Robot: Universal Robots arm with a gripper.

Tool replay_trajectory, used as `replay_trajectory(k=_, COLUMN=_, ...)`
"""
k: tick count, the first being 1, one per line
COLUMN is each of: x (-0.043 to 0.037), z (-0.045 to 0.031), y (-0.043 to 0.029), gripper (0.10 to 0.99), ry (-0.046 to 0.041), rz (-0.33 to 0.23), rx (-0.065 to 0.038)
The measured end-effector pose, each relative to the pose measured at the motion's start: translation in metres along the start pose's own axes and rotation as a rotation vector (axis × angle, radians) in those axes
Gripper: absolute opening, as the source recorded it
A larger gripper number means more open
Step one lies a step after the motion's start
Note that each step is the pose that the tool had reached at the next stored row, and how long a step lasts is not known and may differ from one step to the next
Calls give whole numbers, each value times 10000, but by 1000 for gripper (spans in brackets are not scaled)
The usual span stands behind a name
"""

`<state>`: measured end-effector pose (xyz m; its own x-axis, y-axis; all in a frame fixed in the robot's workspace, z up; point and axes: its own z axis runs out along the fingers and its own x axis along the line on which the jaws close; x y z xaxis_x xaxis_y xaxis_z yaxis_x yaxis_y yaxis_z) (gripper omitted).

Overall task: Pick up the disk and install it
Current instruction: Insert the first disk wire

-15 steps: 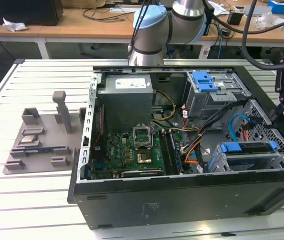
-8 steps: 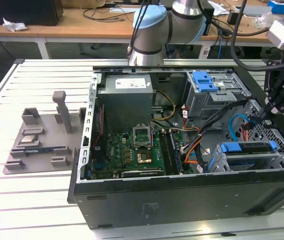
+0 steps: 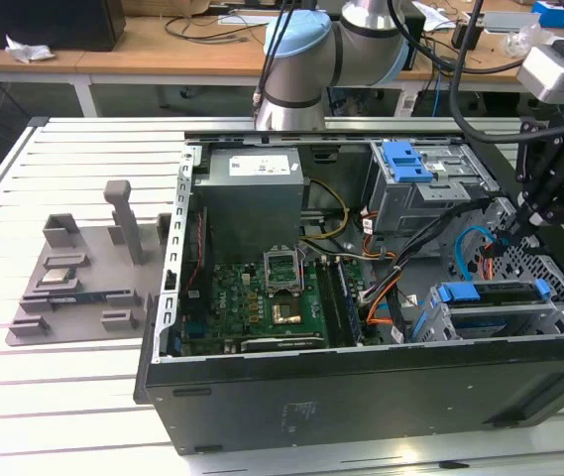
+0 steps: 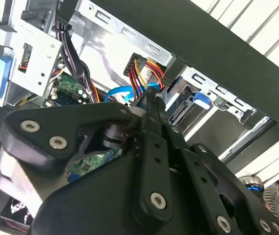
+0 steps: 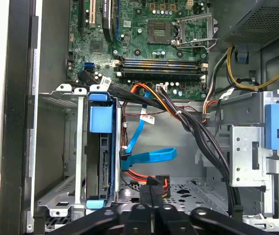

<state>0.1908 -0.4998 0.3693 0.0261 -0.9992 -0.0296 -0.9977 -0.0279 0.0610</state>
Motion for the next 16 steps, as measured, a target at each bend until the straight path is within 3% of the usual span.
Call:
replay_trajectory(k=1, x=0, z=0, y=0, gripper=235, ry=0, rz=0, rx=0)
replay_trajectory(k=2, x=-1, z=0, y=0, gripper=235, ry=0, rz=0, rx=-1)
replay_trajectory(k=3, x=-1, z=1, y=0, gripper=361, ry=0, rz=0, rx=0)
replay_trajectory(k=5, x=-22, z=19, y=-2, gripper=361, ry=35, rz=1, rx=-1)
replay_trajectory(k=7, x=-65, z=59, y=-5, gripper=361, ry=213, rz=14, rx=-6)
replay_trajectory(k=11, x=-73, z=127, y=-10, gripper=361, ry=515, rz=32, rx=-14)
replay_trajectory(k=16, x=-72, z=131, y=-10, gripper=361, ry=541, rz=33, rx=-15)
